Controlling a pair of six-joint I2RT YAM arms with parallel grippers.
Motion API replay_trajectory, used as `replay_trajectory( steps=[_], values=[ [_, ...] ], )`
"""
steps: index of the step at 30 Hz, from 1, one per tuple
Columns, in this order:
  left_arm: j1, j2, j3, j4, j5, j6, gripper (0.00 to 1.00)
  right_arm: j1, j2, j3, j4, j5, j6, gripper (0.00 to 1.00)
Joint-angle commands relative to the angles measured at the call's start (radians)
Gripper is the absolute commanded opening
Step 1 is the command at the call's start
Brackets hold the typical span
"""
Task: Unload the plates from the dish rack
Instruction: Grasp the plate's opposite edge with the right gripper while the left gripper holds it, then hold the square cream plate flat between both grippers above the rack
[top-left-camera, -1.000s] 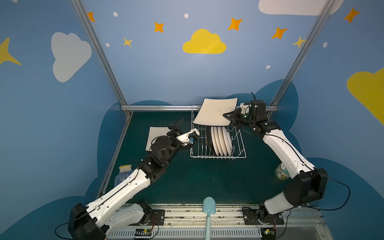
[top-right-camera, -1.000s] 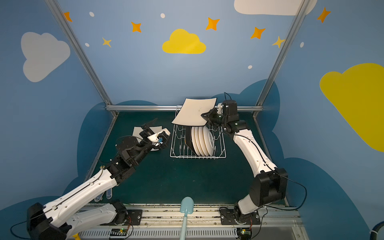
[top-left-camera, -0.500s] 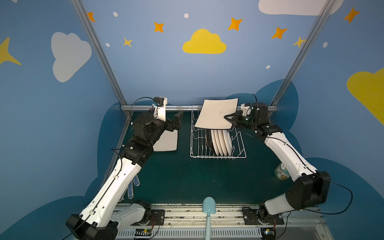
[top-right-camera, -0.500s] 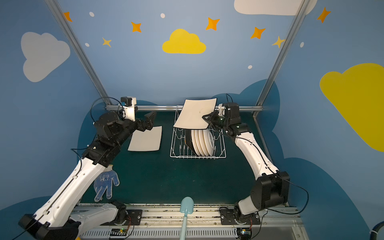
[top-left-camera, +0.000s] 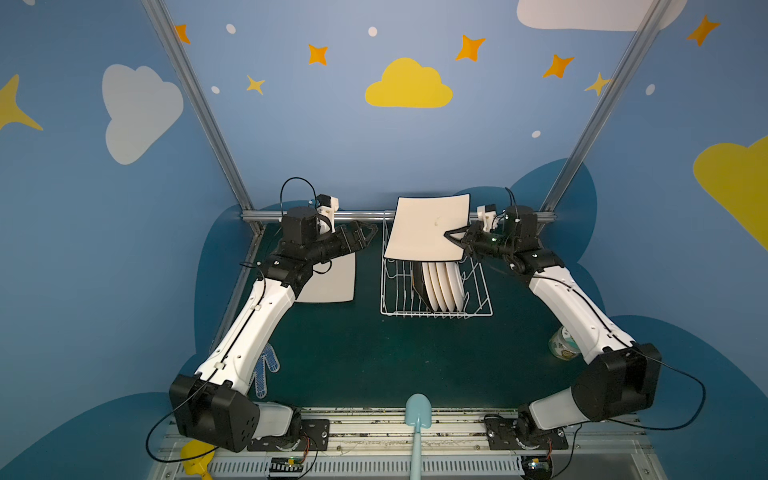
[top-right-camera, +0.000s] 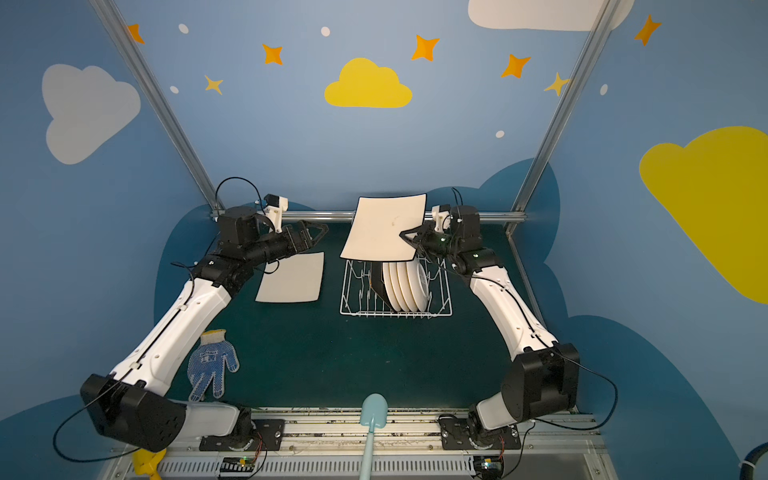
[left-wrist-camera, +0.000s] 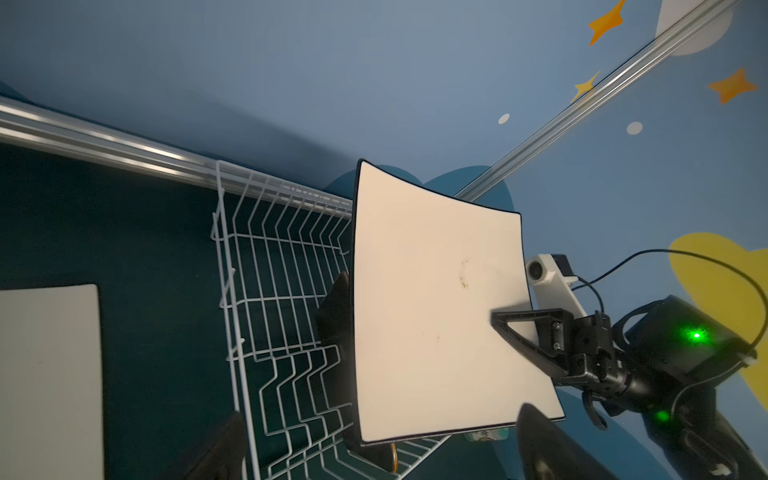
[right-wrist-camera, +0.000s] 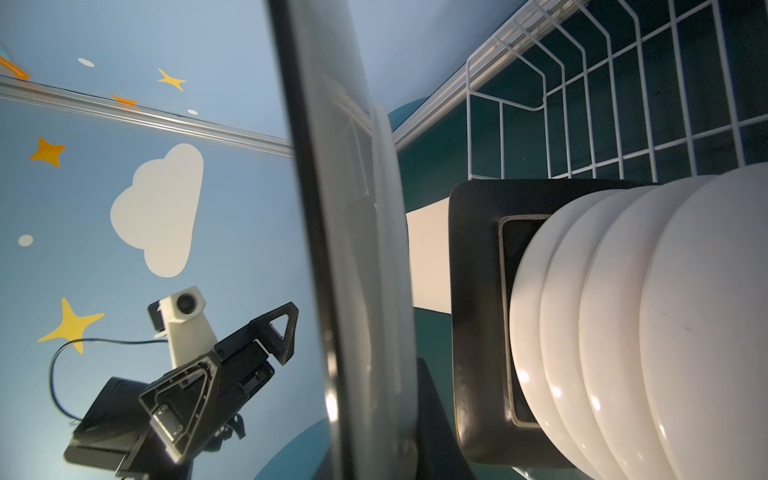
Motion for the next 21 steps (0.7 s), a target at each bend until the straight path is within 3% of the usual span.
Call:
replay_trajectory(
  steps=[1, 8, 21],
  values=[
    [0.005, 0.036, -0.004, 0.103, 0.155, -0.110, 0.98, -0.003, -0.073, 0.016, 0.212, -0.075, 0.004, 0.00],
    [0.004, 0.124, -0.010, 0.195, 0.229, -0.222, 0.97, 0.005, -0.058, 0.018, 0.235, -0.105, 0.013, 0.00],
    [-0.037, 0.229, 0.012, 0.301, 0.320, -0.283, 0.91, 0.030, -0.038, 0.009, 0.255, -0.138, 0.019, 0.00]
  ],
)
